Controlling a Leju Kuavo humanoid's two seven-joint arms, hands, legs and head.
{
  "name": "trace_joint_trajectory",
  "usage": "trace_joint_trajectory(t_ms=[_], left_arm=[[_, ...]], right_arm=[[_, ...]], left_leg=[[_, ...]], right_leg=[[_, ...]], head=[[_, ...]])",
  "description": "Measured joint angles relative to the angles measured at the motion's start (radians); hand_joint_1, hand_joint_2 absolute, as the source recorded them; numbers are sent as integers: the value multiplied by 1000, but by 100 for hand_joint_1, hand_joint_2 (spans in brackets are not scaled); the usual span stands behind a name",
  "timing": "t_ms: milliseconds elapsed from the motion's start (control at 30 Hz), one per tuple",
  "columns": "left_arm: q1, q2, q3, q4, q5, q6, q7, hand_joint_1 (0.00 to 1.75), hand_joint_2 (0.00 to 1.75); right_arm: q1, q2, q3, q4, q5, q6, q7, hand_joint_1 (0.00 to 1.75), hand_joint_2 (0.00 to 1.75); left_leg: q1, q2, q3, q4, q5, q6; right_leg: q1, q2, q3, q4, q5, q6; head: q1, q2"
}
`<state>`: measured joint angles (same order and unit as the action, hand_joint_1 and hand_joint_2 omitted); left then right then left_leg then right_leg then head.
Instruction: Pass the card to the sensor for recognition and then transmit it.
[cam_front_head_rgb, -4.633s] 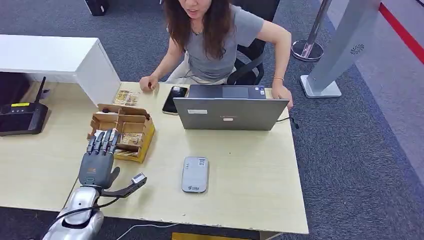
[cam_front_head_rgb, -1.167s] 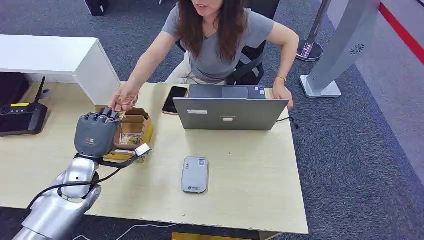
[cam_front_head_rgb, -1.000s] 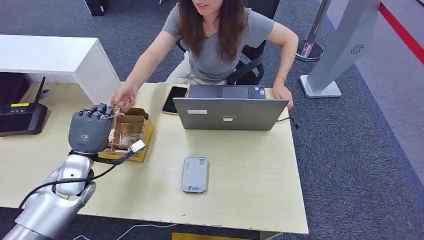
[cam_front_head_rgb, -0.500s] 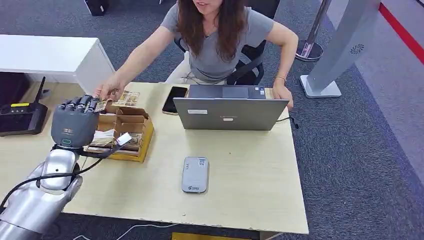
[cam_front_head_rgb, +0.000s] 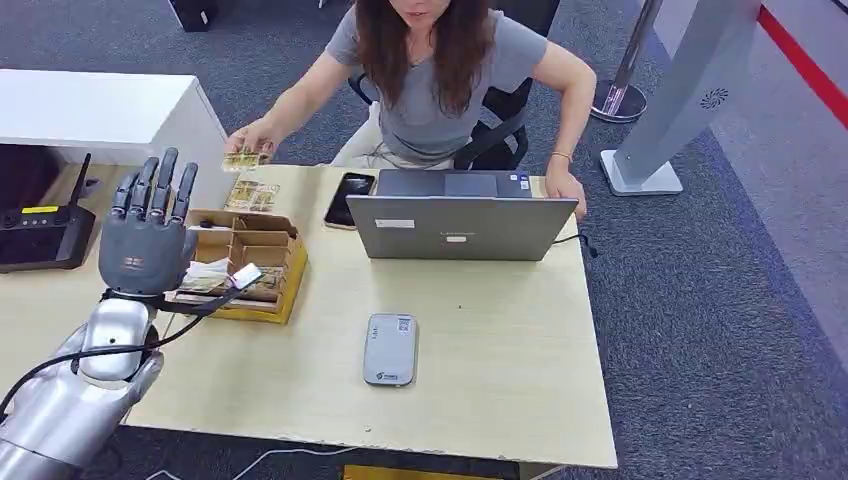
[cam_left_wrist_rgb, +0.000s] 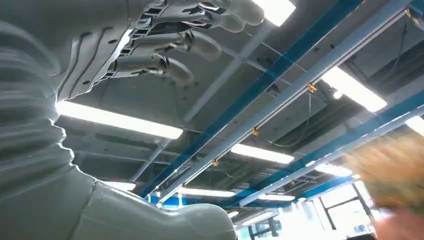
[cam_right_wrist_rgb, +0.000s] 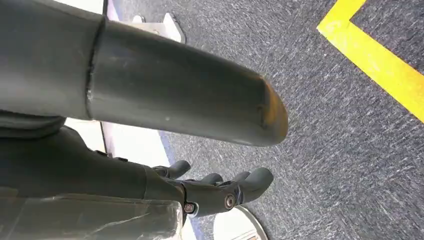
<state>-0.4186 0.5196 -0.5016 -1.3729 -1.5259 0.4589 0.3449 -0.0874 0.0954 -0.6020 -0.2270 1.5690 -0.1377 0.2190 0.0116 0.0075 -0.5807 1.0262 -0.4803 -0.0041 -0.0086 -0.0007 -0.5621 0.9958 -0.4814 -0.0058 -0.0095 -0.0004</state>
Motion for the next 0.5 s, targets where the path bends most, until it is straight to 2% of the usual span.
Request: trace_joint_trajectory(t_ms=[267,367,500], left_arm=[[-3,0,0,0,0,7,-4,0,175],[-3,6,0,0,0,25,-4,0,175],[28,5,13,-40,0,67,-41,0,175]], right_arm=[[0,0,0,0,0,0,0,0,0],[0,0,0,0,-1,-3,0,0,0],[1,0,-3,0,-12,-19,0,0,0]], left_leg=[[0,0,0,0,0,0],[0,0,0,0,0,0],[0,1,0,0,0,0]], right_leg=[[0,0,0,0,0,0],[0,0,0,0,0,0],[0,0,0,0,0,0]], head=[[0,0],[0,0],[0,0]])
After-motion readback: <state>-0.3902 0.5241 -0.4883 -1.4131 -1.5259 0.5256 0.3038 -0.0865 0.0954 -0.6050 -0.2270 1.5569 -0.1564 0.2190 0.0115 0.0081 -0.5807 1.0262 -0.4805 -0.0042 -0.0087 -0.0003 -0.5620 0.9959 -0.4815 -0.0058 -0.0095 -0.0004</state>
